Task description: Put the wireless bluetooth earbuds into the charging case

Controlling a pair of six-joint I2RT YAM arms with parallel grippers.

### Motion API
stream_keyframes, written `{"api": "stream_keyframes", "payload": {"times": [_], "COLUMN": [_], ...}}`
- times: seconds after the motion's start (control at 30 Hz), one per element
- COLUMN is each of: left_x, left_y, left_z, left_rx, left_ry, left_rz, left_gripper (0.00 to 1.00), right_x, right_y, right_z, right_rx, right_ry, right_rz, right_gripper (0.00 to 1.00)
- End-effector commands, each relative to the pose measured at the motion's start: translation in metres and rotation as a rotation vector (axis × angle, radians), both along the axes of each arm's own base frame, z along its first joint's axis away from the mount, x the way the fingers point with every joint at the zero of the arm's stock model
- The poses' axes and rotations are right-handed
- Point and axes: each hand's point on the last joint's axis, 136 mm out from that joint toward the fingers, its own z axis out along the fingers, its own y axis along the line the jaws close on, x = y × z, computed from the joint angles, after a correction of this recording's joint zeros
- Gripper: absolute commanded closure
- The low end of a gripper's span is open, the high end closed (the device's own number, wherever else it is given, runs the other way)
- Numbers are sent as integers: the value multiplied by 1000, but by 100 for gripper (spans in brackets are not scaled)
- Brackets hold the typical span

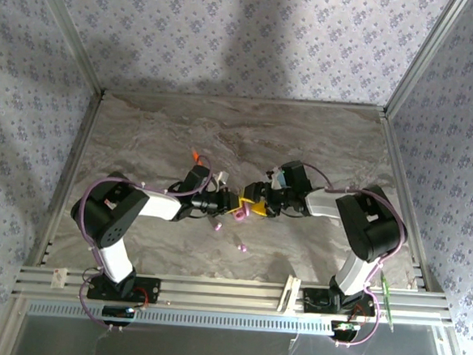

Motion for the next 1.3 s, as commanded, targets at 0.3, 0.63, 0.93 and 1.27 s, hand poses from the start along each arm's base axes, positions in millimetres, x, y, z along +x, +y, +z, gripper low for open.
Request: {"api": "stream_keyframes", "payload": {"times": [0.3,0.63,0.93,1.27], "left_x": [13,30,47,38], "left_y": [24,75,104,109], "left_z": [28,60,62,54], "left_rx": [61,204,244,236], "left_ry": [-69,-196,-313,-311], "left_rz": [43,54,152,157], "left_gripper": [74,6,0,0], "right_x": [-20,-43,-48,-33], "right_y": [-24,-32,-30,-51], "right_z": [16,3,-18,-27], "right_rx": [-149,-454,-744,-983], "right_ry": [-108,-230,-298,-286], "right_rz": [50,185,298,299], "right_gripper": [16,8,6,9]}}
